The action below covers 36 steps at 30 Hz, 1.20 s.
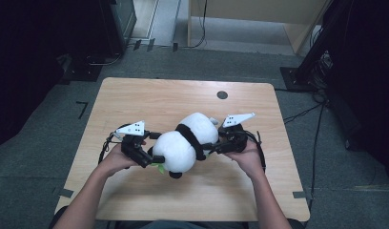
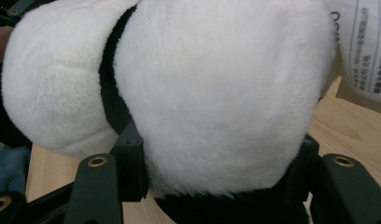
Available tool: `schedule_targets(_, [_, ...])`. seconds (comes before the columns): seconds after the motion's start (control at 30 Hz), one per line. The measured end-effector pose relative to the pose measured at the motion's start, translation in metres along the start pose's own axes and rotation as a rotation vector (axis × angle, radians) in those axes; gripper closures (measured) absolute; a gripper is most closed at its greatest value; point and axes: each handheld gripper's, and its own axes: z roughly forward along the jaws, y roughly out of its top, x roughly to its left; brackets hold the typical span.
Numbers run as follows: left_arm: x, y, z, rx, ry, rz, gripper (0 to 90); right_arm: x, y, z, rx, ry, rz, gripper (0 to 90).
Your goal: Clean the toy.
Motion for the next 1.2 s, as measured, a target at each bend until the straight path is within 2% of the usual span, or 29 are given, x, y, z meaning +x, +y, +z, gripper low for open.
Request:
schedule_targets(0.07, [-0.001, 0.0, 0.003, 0.001, -0.015, 0.007, 0.0, 0.001, 0.0, -0.001, -0.001, 0.001, -0.01, 40.9])
schedule_targets(0.17, [-0.003, -0.001, 0.008, 0.038, -0.019, 0.001, 0.0, 0.002, 0.001, -0.001, 0.0, -0.006, -0.023, 40.5])
schedule_targets(0.27, [-0.006, -0.003, 0.016, 0.101, -0.008, 0.023, 0.0, 0.005, 0.001, 0.003, 0.018, -0.022, -0.045, 40.2])
schedule_targets(0.37, [-0.009, -0.005, 0.025, 0.182, -0.007, 0.022, 0.4, 0.006, 0.002, 0.008, 0.042, -0.038, -0.051, 40.1])
schedule_targets(0.43, [-0.009, -0.007, 0.029, 0.222, -0.006, 0.029, 6.2, 0.006, 0.002, 0.011, 0.057, -0.051, -0.065, 39.6])
schedule_targets(0.5, [-0.008, -0.008, 0.03, 0.234, -0.011, 0.041, 11.9, 0.007, 0.002, 0.012, 0.065, -0.066, -0.083, 39.1])
schedule_targets(0.63, [-0.008, -0.005, 0.026, 0.215, -0.016, 0.038, 22.7, 0.007, 0.003, 0.009, 0.056, -0.067, -0.078, 37.5])
schedule_targets(0.73, [-0.01, -0.003, 0.024, 0.198, 0.0, 0.037, 32.2, 0.005, 0.003, 0.006, 0.037, -0.069, -0.073, 35.1])
schedule_targets(0.83, [-0.012, 0.0, 0.022, 0.169, 0.028, 0.044, 39.6, 0.002, 0.002, 0.003, 0.02, -0.078, -0.072, 28.0])
schedule_targets(0.87, [-0.012, 0.001, 0.021, 0.162, 0.022, 0.039, 42.2, 0.0, 0.001, 0.001, 0.015, -0.081, -0.071, 25.7])
schedule_targets(0.93, [-0.013, 0.003, 0.02, 0.15, 0.035, 0.038, 44.9, -0.004, -0.001, -0.001, 0.006, -0.071, -0.054, 22.4])
schedule_targets(1.07, [-0.015, 0.008, 0.017, 0.112, 0.079, 0.021, 46.3, -0.006, -0.004, -0.005, -0.012, -0.11, -0.052, 19.7])
schedule_targets(1.2, [-0.015, 0.013, 0.013, 0.075, 0.076, -0.005, 47.9, -0.009, -0.003, -0.013, -0.059, -0.136, -0.031, 16.9])
